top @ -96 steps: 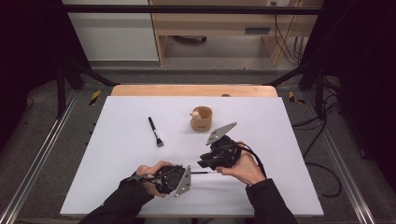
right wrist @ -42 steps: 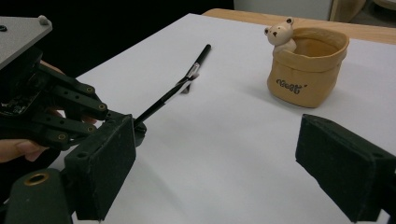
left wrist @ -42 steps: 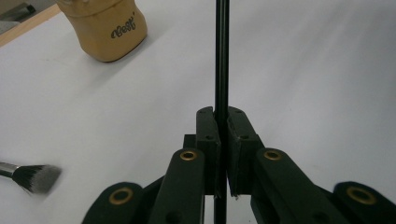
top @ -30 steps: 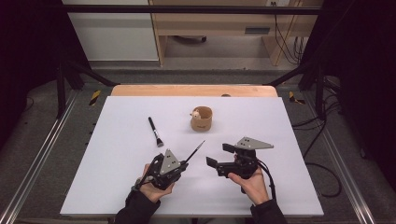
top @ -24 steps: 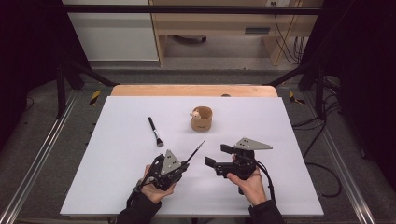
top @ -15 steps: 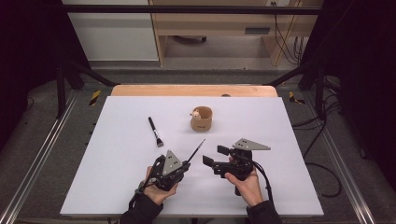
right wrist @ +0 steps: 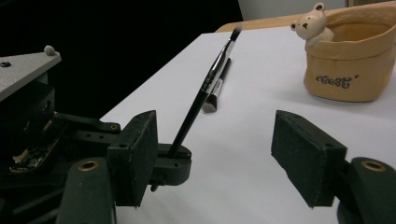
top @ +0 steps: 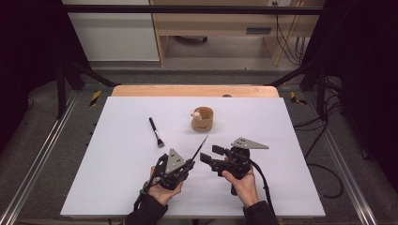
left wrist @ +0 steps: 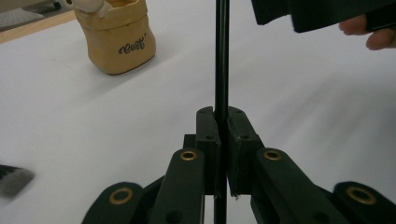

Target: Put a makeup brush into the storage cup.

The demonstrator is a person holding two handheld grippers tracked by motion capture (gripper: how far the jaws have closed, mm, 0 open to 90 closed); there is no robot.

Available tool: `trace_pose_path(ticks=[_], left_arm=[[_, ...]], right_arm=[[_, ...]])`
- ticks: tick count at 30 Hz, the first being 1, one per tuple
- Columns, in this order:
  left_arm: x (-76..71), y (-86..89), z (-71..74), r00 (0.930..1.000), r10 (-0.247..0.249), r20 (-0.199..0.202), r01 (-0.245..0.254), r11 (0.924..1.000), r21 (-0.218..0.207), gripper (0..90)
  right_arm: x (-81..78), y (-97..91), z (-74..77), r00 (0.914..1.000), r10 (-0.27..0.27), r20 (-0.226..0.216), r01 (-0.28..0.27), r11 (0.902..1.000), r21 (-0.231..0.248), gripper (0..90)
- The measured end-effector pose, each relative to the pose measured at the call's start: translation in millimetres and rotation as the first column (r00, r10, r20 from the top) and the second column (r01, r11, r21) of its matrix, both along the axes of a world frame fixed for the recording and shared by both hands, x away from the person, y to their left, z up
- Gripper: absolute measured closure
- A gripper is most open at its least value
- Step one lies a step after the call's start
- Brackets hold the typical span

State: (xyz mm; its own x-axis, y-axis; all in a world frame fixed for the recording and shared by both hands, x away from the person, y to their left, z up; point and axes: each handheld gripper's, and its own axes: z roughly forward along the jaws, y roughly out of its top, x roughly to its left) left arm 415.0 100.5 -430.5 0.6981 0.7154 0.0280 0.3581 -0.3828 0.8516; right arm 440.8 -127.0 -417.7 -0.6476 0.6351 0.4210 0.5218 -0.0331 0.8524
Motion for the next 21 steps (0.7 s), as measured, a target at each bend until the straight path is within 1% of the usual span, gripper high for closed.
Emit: trace_pose_path(ticks=[4, 8, 9, 11, 12, 13, 15, 17, 18, 21], left_arm=[[0.4, -4.6, 1.0, 1.0000, 0.000, 0.003, 0.000, 1.0000, -0.006, 84.6], [1.1, -7.4, 1.1, 1.0000, 0.001, -0.002, -0.001, 0.9998, -0.021, 84.7], [0.8, -7.8, 1.1, 1.0000, 0.000, -0.001, 0.000, 0.9998, -0.020, 84.6], [-0.8, -8.2, 0.8, 1.0000, 0.000, 0.000, 0.000, 0.9997, -0.025, 84.7], [-1.6, -8.3, 1.0, 1.0000, -0.003, 0.002, 0.003, 0.9996, -0.028, 84.6], [-2.2, -8.5, 1.1, 1.0000, -0.004, 0.005, 0.004, 0.9996, -0.028, 84.6], [-2.7, -9.2, 1.2, 1.0000, -0.003, 0.003, 0.003, 0.9993, -0.038, 84.6], [-3.0, -9.8, 0.7, 1.0000, -0.003, 0.007, 0.003, 0.9993, -0.036, 84.6], [-2.9, -9.9, 0.4, 1.0000, -0.001, 0.005, 0.001, 0.9992, -0.039, 84.6], [-2.4, -10.5, -0.6, 1.0000, 0.005, -0.007, -0.006, 0.9983, -0.058, 84.6]], right_arm=[[2.6, 1.0, 0.7, 1.0000, 0.000, -0.002, 0.000, 0.9998, 0.022, 37.5], [4.4, 1.3, 1.3, 1.0000, -0.008, -0.002, 0.008, 0.9988, 0.048, 41.7], [4.4, 1.3, 1.5, 0.9999, -0.011, -0.010, 0.011, 0.9986, 0.052, 42.8], [4.1, 1.2, 1.0, 0.9999, -0.013, -0.007, 0.013, 0.9985, 0.053, 44.8], [3.2, 1.7, 1.0, 0.9998, -0.015, -0.012, 0.016, 0.9983, 0.056, 45.9], [3.3, 1.3, 0.1, 0.9999, -0.010, -0.005, 0.010, 0.9983, 0.058, 46.8], [3.1, 2.3, -1.0, 0.9999, -0.009, -0.009, 0.010, 0.9975, 0.070, 49.1], [2.5, 4.1, -1.6, 0.9999, -0.004, -0.014, 0.005, 0.9973, 0.074, 50.4], [2.4, 4.9, -2.0, 1.0000, -0.002, -0.009, 0.003, 0.9970, 0.077, 51.3], [1.8, 6.1, -2.1, 0.9999, -0.002, -0.016, 0.003, 0.9957, 0.092, 54.3]])
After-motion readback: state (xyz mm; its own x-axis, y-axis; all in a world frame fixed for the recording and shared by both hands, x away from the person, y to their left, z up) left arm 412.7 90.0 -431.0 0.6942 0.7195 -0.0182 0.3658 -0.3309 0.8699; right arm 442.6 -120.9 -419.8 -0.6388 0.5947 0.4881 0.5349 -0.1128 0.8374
